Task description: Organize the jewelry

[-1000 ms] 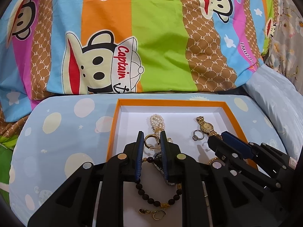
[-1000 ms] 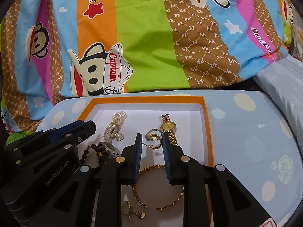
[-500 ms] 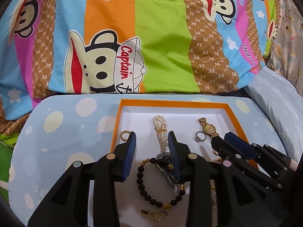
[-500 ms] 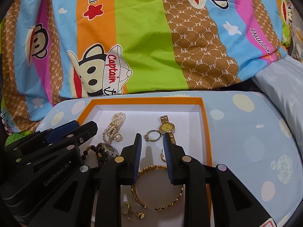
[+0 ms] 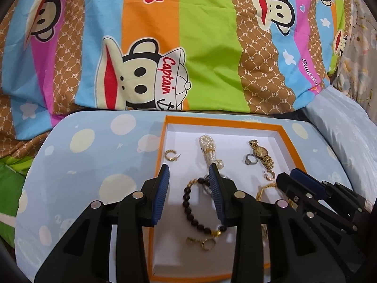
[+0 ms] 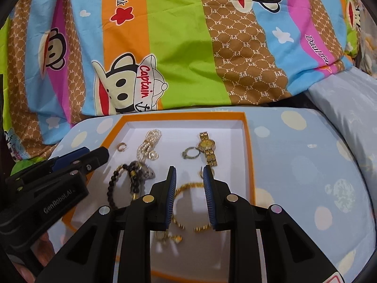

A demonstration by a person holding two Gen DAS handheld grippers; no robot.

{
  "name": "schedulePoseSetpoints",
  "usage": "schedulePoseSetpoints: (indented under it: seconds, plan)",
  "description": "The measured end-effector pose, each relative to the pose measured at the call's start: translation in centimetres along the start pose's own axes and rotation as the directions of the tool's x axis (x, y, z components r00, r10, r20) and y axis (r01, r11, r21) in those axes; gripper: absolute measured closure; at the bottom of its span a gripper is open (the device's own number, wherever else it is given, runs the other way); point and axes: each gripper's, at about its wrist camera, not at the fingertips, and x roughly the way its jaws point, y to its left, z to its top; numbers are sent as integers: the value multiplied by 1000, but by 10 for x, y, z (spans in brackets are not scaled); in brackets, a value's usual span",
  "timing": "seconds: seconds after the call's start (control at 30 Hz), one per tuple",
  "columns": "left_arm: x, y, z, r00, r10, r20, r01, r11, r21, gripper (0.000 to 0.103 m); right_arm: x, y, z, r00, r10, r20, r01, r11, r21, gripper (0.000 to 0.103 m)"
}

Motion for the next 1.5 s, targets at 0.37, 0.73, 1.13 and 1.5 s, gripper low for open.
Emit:
schedulePoseSetpoints:
  seconds: [0.37,0.73,1.13,1.5]
  plan:
    - [-23,16,-39,999,24,-40,-26,999,-39,70,-26,3,-46,999,13,-43,-12,1000,23,79]
    - [-30,8,-68,996,55,-73,-56,998,-2,70,-41,6,-60,999,-18,-36,18,1000,-8,81]
    - [-67,4,-75,998,45,-40,-46,998,-33,69,-79,9,-68,1000,-27,11,27,1000,11,80]
    - [-88,-14,-87,993,92,77,-90,996,-21,63,-94,12,-93,995,-65,74,64,998,12,80]
